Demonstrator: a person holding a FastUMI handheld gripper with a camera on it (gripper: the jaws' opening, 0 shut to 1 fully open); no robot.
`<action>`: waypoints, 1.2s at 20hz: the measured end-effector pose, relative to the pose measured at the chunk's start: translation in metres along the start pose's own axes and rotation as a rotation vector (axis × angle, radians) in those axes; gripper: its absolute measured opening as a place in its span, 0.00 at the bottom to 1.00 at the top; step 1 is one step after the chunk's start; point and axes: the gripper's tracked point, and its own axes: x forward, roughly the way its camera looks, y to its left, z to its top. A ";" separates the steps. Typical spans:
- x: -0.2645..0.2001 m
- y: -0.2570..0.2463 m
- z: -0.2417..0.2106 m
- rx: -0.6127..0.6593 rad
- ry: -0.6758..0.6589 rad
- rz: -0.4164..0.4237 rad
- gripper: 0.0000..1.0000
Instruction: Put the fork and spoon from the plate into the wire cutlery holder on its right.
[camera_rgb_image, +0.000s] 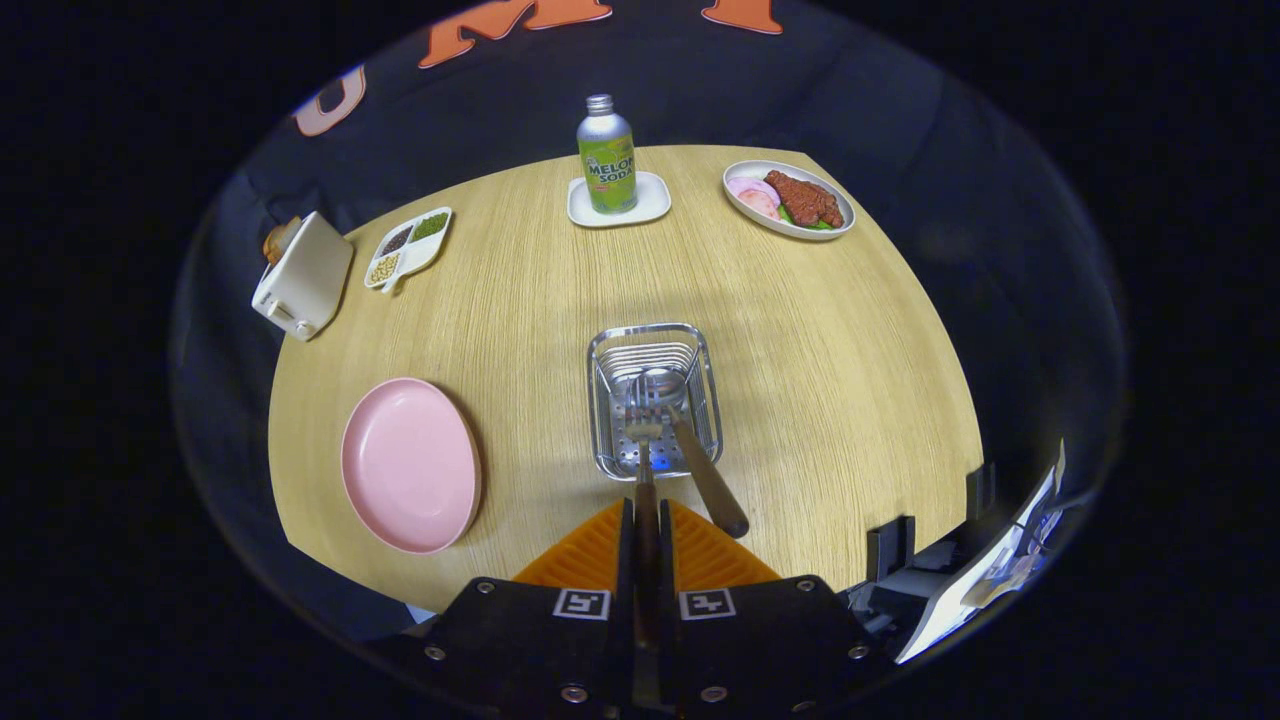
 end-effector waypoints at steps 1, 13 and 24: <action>0.000 0.001 0.004 -0.007 -0.006 0.004 0.12; -0.032 0.012 0.090 -0.030 -0.284 0.017 0.55; -0.144 0.006 0.188 -0.006 -0.857 -0.006 0.90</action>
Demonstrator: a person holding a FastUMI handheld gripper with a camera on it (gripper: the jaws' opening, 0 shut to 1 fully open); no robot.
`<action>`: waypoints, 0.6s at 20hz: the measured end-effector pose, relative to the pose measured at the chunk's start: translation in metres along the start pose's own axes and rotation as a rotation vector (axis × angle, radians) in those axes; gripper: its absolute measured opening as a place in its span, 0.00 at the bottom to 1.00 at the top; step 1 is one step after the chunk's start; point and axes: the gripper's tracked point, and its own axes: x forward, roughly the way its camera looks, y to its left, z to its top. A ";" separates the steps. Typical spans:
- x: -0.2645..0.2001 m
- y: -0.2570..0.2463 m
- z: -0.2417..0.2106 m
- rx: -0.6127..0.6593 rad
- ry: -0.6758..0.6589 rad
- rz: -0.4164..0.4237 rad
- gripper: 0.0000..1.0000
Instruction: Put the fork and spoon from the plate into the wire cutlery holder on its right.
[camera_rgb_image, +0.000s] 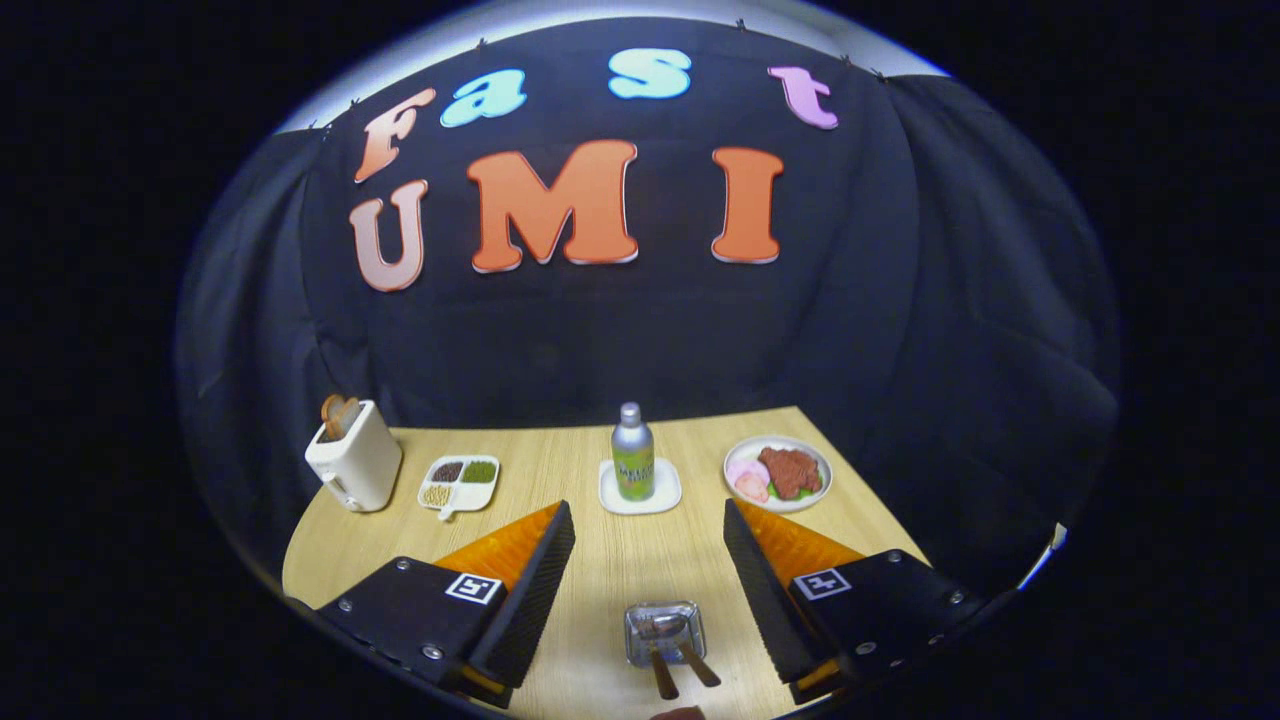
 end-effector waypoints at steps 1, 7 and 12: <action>-0.003 -0.002 0.012 -0.015 -0.048 -0.010 0.91; -0.027 0.002 0.054 -0.072 -0.209 -0.024 0.91; -0.033 0.005 0.065 -0.062 -0.252 -0.023 0.93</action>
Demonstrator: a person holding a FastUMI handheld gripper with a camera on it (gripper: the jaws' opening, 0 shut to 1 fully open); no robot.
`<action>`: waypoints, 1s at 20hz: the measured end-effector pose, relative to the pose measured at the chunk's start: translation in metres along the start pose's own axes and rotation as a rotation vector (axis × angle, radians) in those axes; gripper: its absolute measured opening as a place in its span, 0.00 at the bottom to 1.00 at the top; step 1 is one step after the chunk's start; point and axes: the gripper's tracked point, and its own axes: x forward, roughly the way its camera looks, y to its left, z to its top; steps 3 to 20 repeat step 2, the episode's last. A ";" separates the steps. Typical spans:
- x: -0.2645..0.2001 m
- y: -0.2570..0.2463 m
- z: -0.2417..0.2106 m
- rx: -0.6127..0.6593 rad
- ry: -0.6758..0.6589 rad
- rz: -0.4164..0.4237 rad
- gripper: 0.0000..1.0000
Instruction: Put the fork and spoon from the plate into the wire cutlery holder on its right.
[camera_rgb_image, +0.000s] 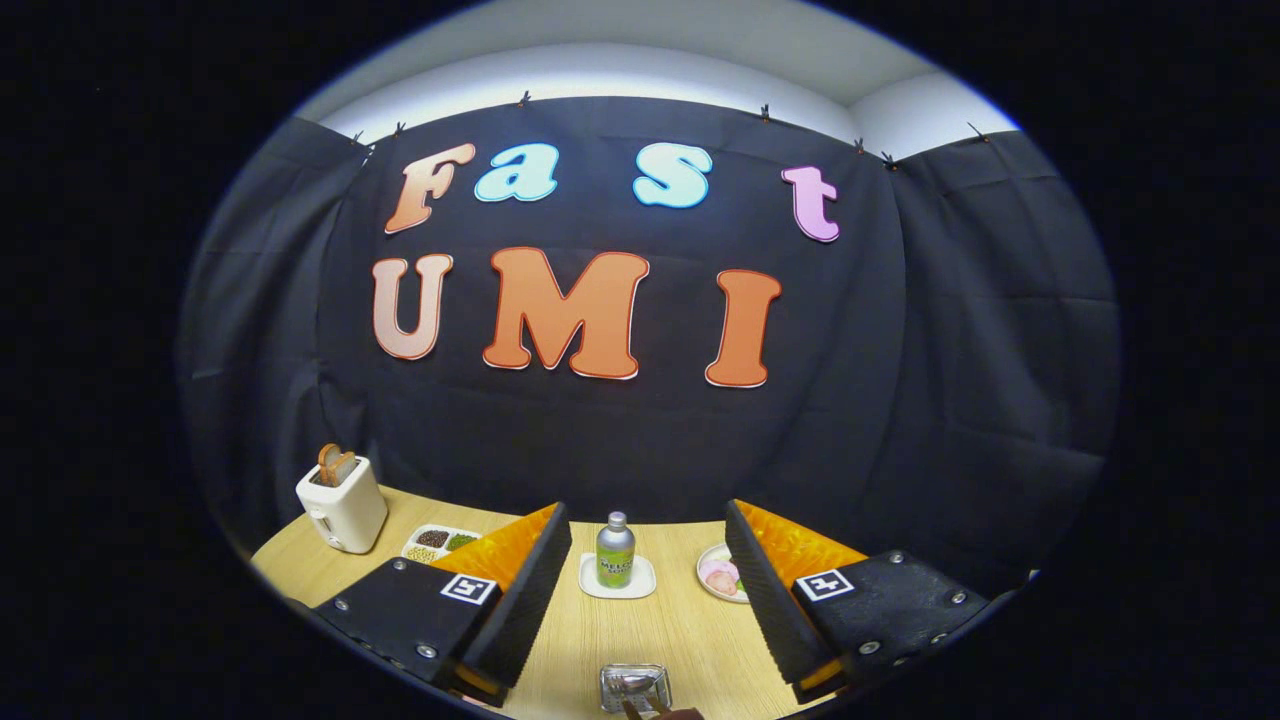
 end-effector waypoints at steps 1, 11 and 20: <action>0.000 0.000 0.001 0.005 -0.003 -0.002 0.94; 0.000 -0.001 0.002 0.010 -0.004 -0.001 0.94; 0.000 -0.001 0.002 0.010 -0.004 -0.001 0.94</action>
